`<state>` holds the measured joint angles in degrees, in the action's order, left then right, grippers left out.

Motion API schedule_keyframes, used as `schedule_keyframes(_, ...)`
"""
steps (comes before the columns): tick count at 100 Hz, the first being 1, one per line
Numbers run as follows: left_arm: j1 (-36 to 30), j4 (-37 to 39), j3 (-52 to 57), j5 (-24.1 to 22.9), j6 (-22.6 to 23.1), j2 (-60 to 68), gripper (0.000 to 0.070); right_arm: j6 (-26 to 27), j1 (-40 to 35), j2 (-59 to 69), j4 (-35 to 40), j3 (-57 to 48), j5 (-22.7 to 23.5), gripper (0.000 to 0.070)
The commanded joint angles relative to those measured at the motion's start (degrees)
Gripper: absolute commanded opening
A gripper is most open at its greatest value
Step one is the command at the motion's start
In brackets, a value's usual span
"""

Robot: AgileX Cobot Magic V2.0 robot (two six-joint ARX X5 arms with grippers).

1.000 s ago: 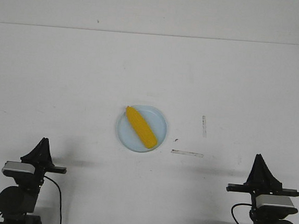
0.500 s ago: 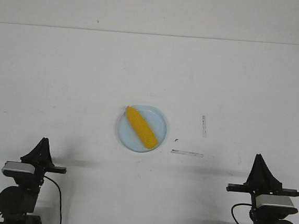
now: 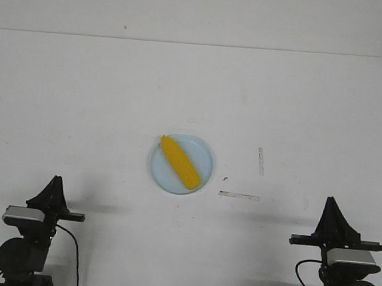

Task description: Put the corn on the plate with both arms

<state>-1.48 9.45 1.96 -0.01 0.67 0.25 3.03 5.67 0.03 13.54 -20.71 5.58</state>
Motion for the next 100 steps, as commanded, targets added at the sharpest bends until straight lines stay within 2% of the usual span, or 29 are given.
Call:
schedule_keyframes(1,0.0,0.9,-1.2,0.0,-0.2,-0.1,0.0001,0.5,0.0,0.0,-0.2,-0.3,-0.8,0.0015)
schedule_keyframes(35,0.0,0.9,-1.2,0.0,-0.2,-0.1,0.0001,-0.1,-7.7,0.0,-1.8,5.2,-1.0,0.0015)
schedule_keyframes(66,0.0,0.9,-1.2,0.0,-0.2,-0.1,0.0001,-0.1,-7.6,0.0,-16.8,15.2,-1.1,0.0015)
schedule_keyframes(91,0.0,0.9,-1.2,0.0,-0.2,-0.1,0.0001,-0.1,-7.5,0.0,-20.9,20.0,-1.1,0.0015)
schedule_keyframes(100,0.0,0.9,-1.2,0.0,-0.2,-0.1,0.0001,-0.1,-7.5,0.0,-20.0,20.0,-1.1,0.0015)
